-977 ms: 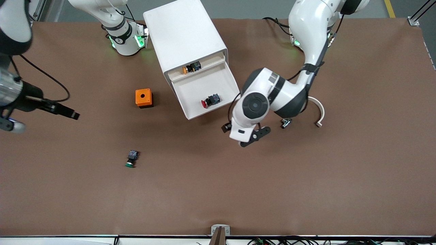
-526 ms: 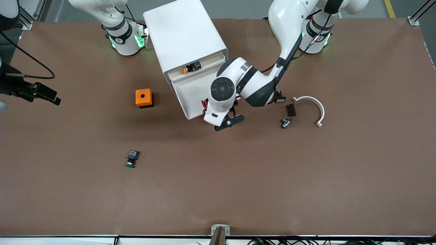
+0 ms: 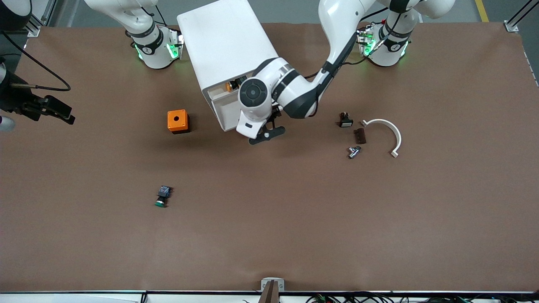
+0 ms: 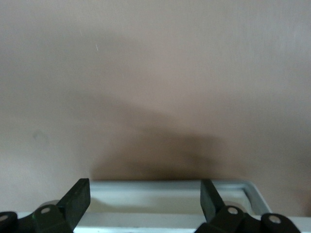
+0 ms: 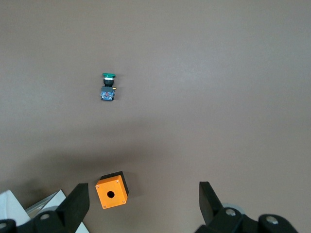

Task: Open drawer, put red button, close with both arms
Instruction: 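Push the drawer shut with the left gripper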

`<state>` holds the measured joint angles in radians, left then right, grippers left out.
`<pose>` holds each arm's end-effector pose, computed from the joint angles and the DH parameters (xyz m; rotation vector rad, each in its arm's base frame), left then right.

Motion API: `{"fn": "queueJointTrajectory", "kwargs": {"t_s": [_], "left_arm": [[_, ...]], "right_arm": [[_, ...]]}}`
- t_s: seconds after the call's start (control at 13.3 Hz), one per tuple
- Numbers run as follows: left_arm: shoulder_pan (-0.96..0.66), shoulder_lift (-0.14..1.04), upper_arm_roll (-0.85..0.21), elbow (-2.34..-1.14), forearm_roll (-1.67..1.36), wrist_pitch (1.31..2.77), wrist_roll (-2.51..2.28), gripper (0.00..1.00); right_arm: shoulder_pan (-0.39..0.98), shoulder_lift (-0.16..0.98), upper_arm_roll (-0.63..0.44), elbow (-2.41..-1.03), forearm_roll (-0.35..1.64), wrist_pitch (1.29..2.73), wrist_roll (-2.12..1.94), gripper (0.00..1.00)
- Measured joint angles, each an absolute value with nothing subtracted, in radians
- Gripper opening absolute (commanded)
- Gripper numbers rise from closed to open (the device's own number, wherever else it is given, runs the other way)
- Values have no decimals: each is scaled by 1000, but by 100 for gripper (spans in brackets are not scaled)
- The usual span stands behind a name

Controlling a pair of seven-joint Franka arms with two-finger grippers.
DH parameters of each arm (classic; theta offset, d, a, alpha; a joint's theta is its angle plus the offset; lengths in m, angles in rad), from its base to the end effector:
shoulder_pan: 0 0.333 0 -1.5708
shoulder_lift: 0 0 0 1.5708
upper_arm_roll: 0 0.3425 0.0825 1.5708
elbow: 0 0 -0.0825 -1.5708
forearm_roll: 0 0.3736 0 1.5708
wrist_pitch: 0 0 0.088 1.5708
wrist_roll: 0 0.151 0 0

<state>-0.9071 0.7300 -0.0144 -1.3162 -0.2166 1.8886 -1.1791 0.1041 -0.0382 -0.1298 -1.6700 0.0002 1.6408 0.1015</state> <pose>0.4198 -0.5907 0.2753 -3.0379 -0.5289 0.4033 0.5365 -0.0150 0.5876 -3.1298 0.1992 -0.0133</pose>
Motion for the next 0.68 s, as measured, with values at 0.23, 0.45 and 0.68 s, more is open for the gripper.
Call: {"fn": "queueJointTrajectory", "kwargs": {"t_s": [0.23,0.45,0.68], "left_arm": [[-912,730,-61,-1319,-237,1889,-1250,100],[-912,730,-102,-1325,-241,1889,-1302,100],[-915,730,-115,-1331,-242,1889,-1317,100]], "right_arm": [[104,-38,-130,-1670,-1,1640,101,100],[104,-38,-131,-1670,-1,1640,101,100],[104,-38,-131,-1670,-1,1640,101,100]]}}
